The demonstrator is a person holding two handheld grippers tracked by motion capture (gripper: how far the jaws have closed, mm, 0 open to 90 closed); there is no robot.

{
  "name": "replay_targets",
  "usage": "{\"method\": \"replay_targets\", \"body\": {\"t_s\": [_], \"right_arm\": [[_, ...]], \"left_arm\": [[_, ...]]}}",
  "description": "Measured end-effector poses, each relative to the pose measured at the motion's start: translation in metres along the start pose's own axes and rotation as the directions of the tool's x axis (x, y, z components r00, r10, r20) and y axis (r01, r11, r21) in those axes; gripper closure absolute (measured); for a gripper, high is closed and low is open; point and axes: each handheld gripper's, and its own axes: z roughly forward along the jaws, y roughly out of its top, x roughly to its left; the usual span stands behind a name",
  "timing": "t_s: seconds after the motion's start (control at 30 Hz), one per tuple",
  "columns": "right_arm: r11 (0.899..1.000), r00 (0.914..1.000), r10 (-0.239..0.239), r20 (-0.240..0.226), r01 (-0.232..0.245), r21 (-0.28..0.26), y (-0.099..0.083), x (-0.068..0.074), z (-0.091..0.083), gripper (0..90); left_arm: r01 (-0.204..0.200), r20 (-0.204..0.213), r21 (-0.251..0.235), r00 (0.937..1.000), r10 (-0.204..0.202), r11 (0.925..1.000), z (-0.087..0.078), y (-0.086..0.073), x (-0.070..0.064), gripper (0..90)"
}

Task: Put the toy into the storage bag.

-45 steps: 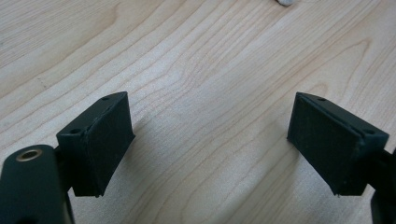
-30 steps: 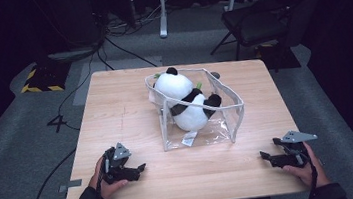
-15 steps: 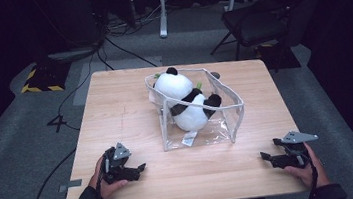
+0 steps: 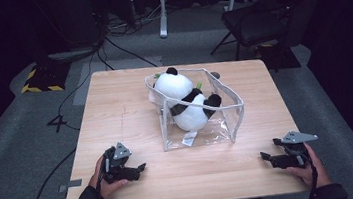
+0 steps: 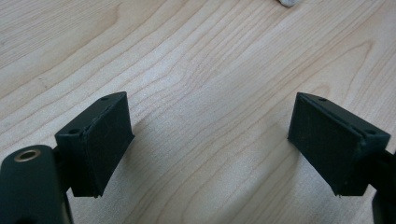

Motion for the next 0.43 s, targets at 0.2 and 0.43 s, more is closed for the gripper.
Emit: {"method": "replay_targets", "body": {"t_s": [0.2,0.43], "right_arm": [[1.0,0.9999,-0.01,-0.005,0.01,0.005,0.0002,0.0009,0.0004,16.6],[1.0,0.9999,-0.01,-0.005,0.01,0.005,0.0002,0.0009,0.0004,16.6]], "left_arm": [[-0.005,0.0,0.004,1.0,0.005,1.0,0.0002,0.0008,0.0007,13.5],[-0.002,0.0,0.0,1.0,0.002,1.0,0.0006,0.0008,0.0006,13.5]]}}
